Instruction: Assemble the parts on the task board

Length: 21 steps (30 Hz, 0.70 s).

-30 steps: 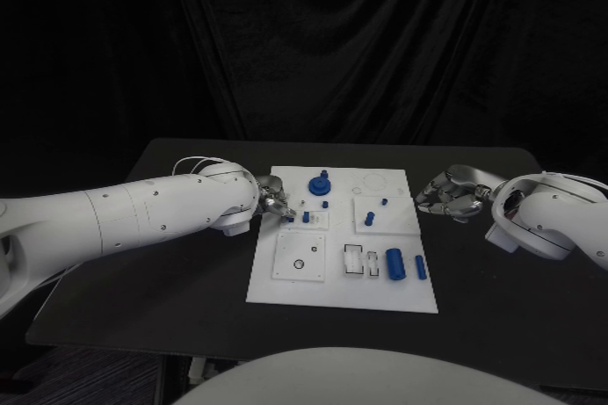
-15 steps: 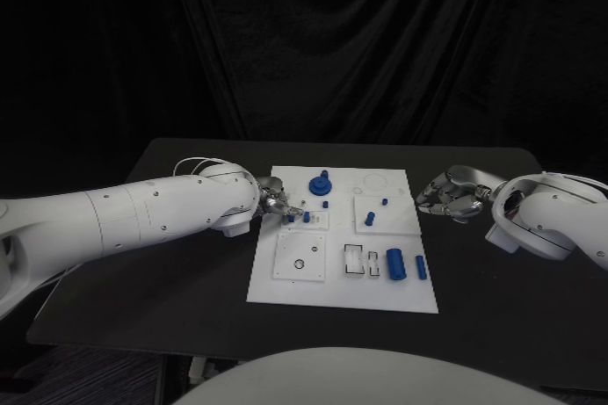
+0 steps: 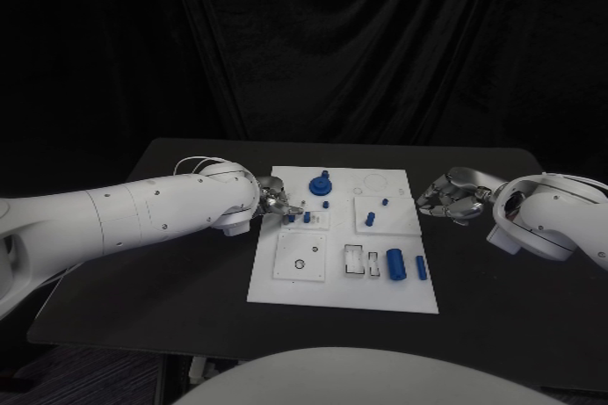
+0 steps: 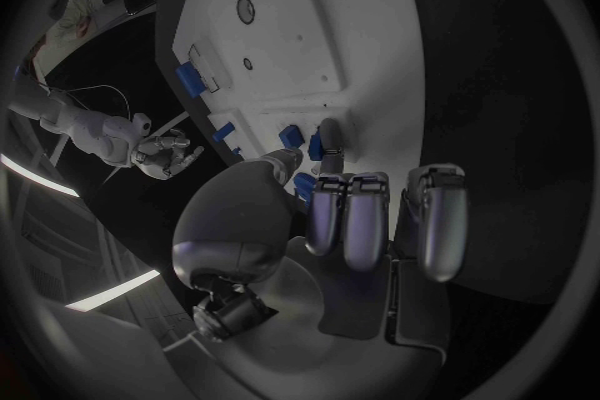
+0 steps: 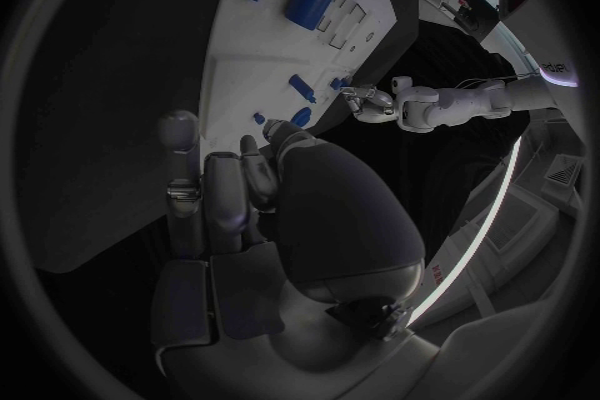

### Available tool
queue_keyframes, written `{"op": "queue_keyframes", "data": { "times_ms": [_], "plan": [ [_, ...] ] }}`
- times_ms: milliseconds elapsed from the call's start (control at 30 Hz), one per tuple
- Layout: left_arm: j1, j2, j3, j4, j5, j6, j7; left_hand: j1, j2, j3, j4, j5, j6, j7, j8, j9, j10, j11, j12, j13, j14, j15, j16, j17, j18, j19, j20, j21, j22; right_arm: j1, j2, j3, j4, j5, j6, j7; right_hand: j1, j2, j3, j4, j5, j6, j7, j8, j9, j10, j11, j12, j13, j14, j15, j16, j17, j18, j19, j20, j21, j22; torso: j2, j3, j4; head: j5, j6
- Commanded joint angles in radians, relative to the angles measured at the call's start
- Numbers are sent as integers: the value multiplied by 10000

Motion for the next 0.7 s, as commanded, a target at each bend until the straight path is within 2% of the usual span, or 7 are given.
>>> {"op": "queue_keyframes", "data": {
  "times_ms": [33, 200, 267, 367, 700],
  "plan": [
    [-82, -1, -62, -45, -8, 365, -87, 302, 27, -2, -100, 591, 94, 7, -180, -758, 737, 71, -21, 2344, 657, 84, -59, 1697, 152, -83, -16, -69, 1622, -26, 0, 7, -4, -13, 205, -260, 119, 1, 59, -1, 64, -39, 64, 66, -16, -64, -2, -67, -17, -86, -7, -53, -18, 107, -63, -14, -44, 557, 4, -1, -1, 2, 2],
    [-86, -10, -62, -53, -8, 399, -69, 730, 43, 221, -376, 1567, 198, -54, -123, -743, 728, 22, -29, 2338, 656, 48, -57, 1700, 158, -89, -43, -96, 1620, -26, 5, 7, -9, -13, 252, -297, 122, -4, 84, -7, 69, -41, 66, 68, -22, -103, -1, -109, -64, -114, -5, -102, -71, 120, -98, -12, -144, 533, -6, 5, 0, -1, 2],
    [-87, -19, -62, -51, -8, 418, -57, 918, -21, 418, -570, 2184, 247, -120, 104, -439, 710, -32, -49, 2324, 648, 1, -65, 1684, 165, -101, -87, -118, 1614, -26, 8, 7, -12, -13, 275, -313, 122, -4, 84, -7, 69, -41, 66, 68, -22, -103, -1, -109, -64, -114, -5, -102, -71, 120, -98, -12, -144, 533, -1, 3, 0, 2, 2],
    [-89, -29, -62, -48, -8, 434, -45, 970, -64, 657, -665, 2663, 127, -144, 271, -111, 705, -63, -54, 2321, 645, -26, -69, 1678, 168, -107, -120, -137, 1614, -26, 12, 7, -18, -13, 297, -327, 125, -4, 97, -11, 72, -40, 66, 70, -25, -124, -1, -130, -88, -123, -5, -120, -88, 126, -113, -11, -186, 523, 2, 1, -3, 10, 2],
    [-94, -69, -62, -2, -8, 467, -32, 1018, -132, 950, -797, 2912, 43, -163, 405, 155, 697, -84, -64, 2314, 642, -44, -71, 1674, 166, -100, -137, -151, 1625, -27, 35, 7, -43, -13, 353, -361, 131, -5, 128, -21, 80, -34, 66, 77, -29, -156, -1, -166, -129, -152, -4, -173, -145, 139, -145, -10, -280, 501, 5, -1, -1, -6, 2]
  ]
}}
